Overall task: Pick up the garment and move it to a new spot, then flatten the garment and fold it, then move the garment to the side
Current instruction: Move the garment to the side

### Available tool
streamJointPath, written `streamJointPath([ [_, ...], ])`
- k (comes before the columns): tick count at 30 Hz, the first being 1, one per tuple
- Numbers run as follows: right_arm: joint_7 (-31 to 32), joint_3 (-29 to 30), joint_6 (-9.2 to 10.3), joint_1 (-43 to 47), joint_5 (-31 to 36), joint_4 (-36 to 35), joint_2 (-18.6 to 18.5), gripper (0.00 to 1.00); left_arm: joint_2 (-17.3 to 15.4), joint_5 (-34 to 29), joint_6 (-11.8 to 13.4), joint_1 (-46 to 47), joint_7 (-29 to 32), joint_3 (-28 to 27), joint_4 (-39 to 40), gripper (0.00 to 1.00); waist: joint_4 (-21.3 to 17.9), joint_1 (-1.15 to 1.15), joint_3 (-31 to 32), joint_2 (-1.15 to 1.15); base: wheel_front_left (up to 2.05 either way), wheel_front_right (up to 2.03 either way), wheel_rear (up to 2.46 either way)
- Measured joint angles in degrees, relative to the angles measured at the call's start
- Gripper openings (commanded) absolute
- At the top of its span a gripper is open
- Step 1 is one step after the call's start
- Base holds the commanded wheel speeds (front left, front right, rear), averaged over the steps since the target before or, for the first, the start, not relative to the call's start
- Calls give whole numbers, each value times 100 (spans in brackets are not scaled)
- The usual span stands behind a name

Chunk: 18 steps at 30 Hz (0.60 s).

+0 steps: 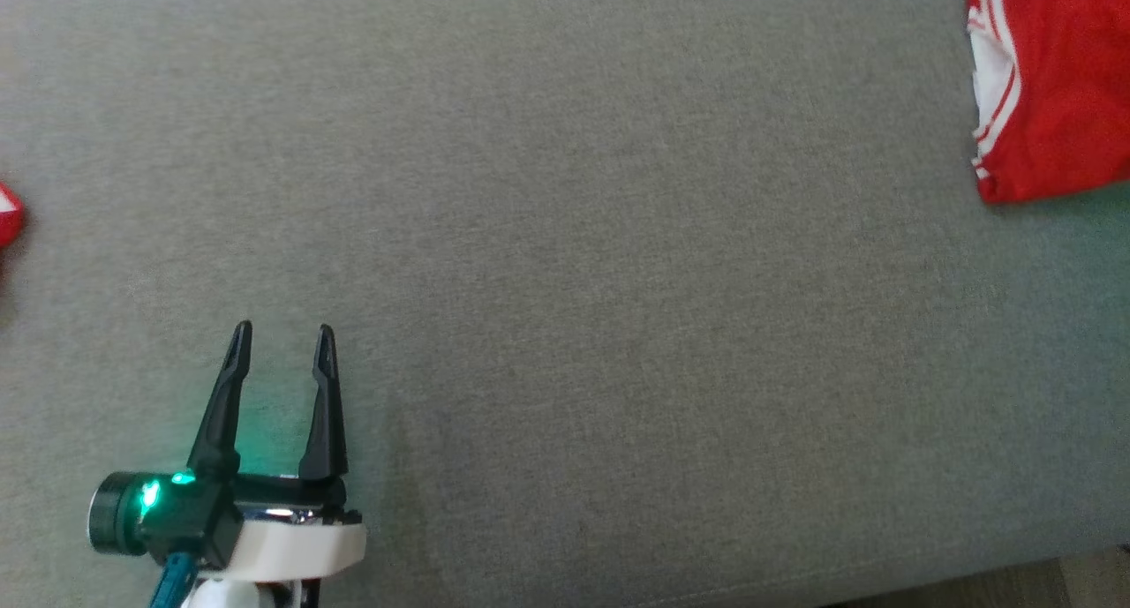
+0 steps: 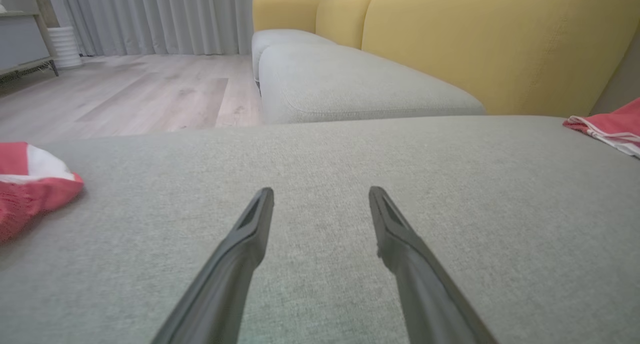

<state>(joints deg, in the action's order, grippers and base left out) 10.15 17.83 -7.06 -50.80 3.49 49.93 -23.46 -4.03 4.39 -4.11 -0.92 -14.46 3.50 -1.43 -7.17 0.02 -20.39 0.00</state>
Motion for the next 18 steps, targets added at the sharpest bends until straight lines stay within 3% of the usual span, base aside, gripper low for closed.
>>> streamJointPath([
  [5, -63, 514, -1, -43, 694, -22, 210, 0, -20, -1, -1, -30, 1, -18, -23, 100, -182, -1, -220, 0, 0, 0, 0],
  [6, -70, 606, -1, -41, 838, -55, 263, 31, -20, -1, -1, -31, 1, -18, -22, 100, -189, -1, -225, 0, 0, 0, 0],
  [7, -118, 708, -1, -32, 982, -105, 314, 100, -19, -4, -1, -31, 1, -16, -25, 100, -183, -1, -218, 0, 0, 0, 0],
  [13, -828, 984, -1, -20, 1811, -881, 641, 100, -11, -33, 3, -48, 1, -15, -21, 100, -92, -2, -117, 0, 0, 0, 0],
  [18, -1521, 559, -1, 292, 1725, -1423, 1104, 100, 21, 25, 18, -136, 1, -21, -20, 100, -8, -2, 145, 0, 0, 0, 0],
])
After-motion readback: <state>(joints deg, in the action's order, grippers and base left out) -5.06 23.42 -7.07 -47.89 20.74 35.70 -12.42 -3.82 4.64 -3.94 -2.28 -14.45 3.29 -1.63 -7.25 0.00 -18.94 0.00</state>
